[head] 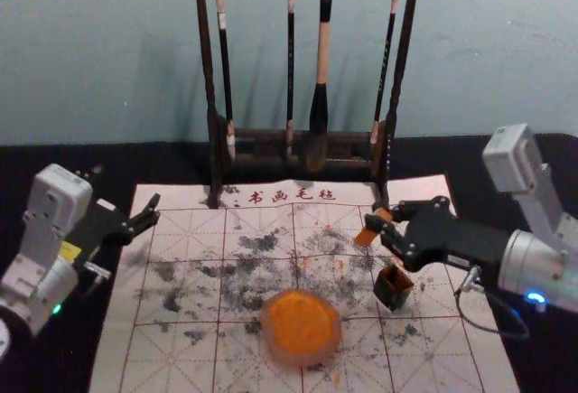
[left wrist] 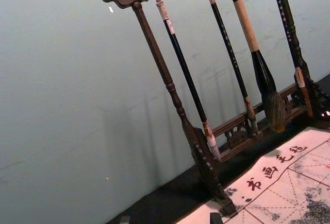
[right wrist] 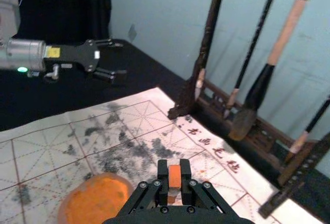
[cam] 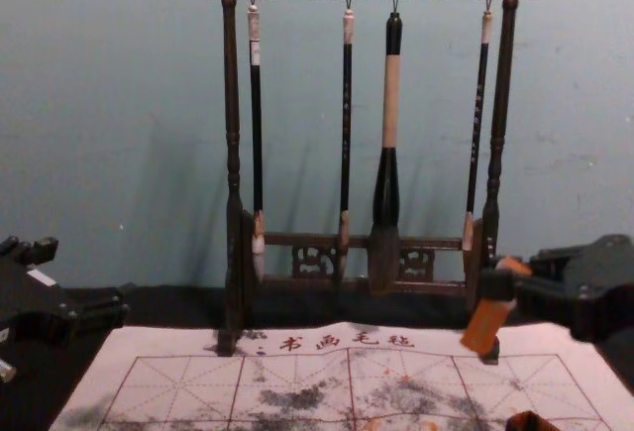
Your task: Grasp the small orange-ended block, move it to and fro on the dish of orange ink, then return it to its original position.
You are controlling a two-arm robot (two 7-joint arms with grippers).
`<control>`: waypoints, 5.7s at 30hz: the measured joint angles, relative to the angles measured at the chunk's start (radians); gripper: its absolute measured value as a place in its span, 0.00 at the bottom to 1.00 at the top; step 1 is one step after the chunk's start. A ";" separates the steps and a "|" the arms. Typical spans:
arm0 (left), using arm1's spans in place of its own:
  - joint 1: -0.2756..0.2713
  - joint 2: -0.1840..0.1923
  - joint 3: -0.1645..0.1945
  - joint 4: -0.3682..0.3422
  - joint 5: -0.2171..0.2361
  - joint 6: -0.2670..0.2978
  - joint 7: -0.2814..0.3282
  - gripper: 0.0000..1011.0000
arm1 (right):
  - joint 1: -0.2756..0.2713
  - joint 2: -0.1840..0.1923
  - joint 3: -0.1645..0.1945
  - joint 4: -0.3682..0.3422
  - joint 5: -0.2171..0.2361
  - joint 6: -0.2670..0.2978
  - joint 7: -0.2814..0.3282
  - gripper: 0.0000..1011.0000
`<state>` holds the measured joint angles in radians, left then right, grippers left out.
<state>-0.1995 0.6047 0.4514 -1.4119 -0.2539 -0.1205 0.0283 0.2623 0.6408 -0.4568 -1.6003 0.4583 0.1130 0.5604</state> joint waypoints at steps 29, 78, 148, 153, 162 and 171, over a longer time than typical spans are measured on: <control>0.000 0.000 0.000 0.000 0.000 0.000 0.000 0.99 | 0.056 0.011 -0.173 -0.070 -0.151 0.144 0.079 0.09; 0.000 0.000 0.000 0.000 0.000 0.000 0.000 0.99 | 0.151 -0.082 -0.273 0.027 -0.218 0.186 0.118 0.09; 0.000 0.000 0.000 0.000 0.000 0.000 0.000 0.99 | 0.165 -0.071 -0.276 0.032 -0.213 0.207 0.134 0.09; 0.000 0.000 0.000 0.000 0.000 0.000 0.000 0.99 | 0.179 -0.086 -0.278 0.055 -0.221 0.206 0.126 0.09; 0.000 0.000 0.000 0.000 0.000 0.000 0.000 0.99 | 0.198 -0.104 -0.267 0.094 -0.231 0.213 0.108 0.09; 0.000 0.000 0.000 0.000 0.000 0.000 0.000 0.99 | 0.190 -0.089 -0.249 0.083 -0.229 0.225 0.106 0.09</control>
<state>-0.1995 0.6047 0.4514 -1.4120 -0.2539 -0.1205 0.0283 0.4519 0.5523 -0.7059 -1.5172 0.2289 0.3378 0.6666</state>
